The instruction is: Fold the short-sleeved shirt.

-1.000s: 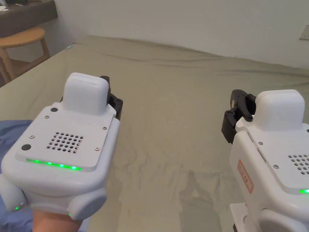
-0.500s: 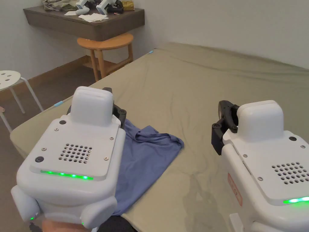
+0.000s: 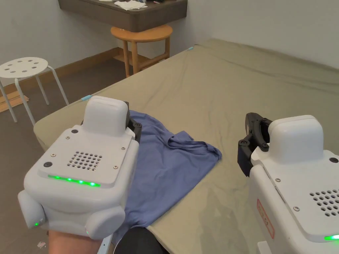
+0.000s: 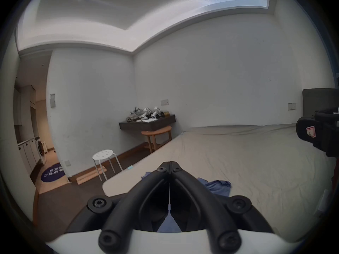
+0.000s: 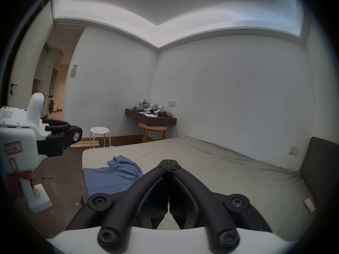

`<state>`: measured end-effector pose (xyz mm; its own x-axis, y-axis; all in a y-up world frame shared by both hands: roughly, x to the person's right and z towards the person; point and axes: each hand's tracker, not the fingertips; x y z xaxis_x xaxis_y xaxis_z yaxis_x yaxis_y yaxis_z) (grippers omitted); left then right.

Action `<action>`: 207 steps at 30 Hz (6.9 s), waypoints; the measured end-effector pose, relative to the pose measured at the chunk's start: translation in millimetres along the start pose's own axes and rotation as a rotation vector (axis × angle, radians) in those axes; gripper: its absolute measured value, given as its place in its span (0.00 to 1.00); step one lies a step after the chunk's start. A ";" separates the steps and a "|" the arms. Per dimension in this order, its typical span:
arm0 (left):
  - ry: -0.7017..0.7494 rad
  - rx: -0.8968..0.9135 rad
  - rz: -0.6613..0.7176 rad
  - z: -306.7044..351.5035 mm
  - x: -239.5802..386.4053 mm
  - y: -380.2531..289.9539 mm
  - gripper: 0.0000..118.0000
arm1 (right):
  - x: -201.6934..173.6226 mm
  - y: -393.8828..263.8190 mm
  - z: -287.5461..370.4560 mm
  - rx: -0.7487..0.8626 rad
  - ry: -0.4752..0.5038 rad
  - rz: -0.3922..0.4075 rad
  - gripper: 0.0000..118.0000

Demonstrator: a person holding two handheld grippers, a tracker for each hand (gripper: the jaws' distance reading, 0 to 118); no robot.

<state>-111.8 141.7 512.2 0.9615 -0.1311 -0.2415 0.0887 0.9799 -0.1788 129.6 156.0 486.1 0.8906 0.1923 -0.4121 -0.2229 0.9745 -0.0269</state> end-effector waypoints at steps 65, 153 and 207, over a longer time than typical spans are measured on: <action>-0.316 -0.341 0.348 -208.6 -32.8 -102.7 0.00 | 67.0 -36.8 -18.1 -0.197 -0.204 -0.063 0.01; -0.520 0.167 -0.071 10.3 209.9 41.0 0.00 | 147.3 -24.1 107.0 -0.103 -0.581 0.050 0.01; -0.642 -0.692 -0.159 -96.7 219.4 -131.7 0.01 | 326.1 -328.6 17.9 -0.986 -0.450 -0.256 0.96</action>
<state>62.3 -30.7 390.5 0.9290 0.0542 0.3661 0.2545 0.6247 -0.7382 500.4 -99.5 376.8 0.9732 0.2184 0.0717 -0.0515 0.5112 -0.8579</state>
